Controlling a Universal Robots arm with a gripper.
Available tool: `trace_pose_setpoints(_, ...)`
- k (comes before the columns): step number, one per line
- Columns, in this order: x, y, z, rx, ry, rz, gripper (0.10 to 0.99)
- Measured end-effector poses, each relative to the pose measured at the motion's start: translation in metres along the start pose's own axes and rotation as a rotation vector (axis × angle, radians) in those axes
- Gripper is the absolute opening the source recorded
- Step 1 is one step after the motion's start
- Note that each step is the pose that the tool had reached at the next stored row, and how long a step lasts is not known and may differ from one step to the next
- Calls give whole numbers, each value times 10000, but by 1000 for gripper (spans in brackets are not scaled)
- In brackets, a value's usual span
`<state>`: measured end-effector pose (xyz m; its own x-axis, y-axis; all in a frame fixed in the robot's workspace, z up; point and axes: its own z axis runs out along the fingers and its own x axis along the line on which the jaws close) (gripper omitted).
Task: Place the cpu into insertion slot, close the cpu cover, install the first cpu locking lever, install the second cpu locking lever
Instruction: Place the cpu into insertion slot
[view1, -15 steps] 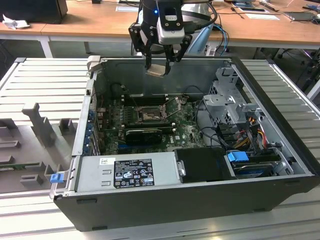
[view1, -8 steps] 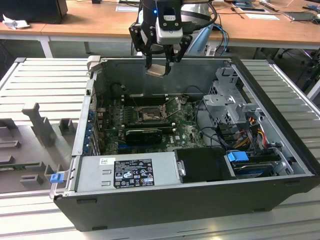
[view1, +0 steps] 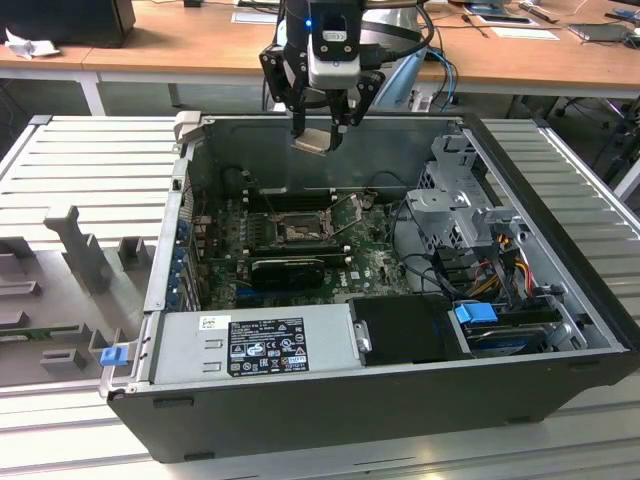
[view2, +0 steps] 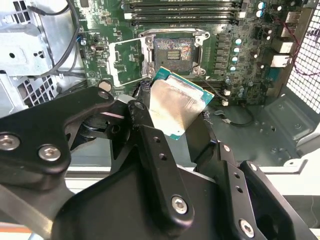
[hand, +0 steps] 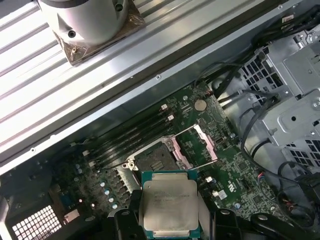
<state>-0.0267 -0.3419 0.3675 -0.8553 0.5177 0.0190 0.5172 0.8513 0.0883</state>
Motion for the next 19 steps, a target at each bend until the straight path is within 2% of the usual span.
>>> trace_pose_setpoints(9,0,-1,9,-1,-142,1421,525)
trace_pose_setpoints(15,0,-1,10,-14,-206,2152,525)
trace_pose_setpoints(19,0,-1,10,-19,-225,2376,525)
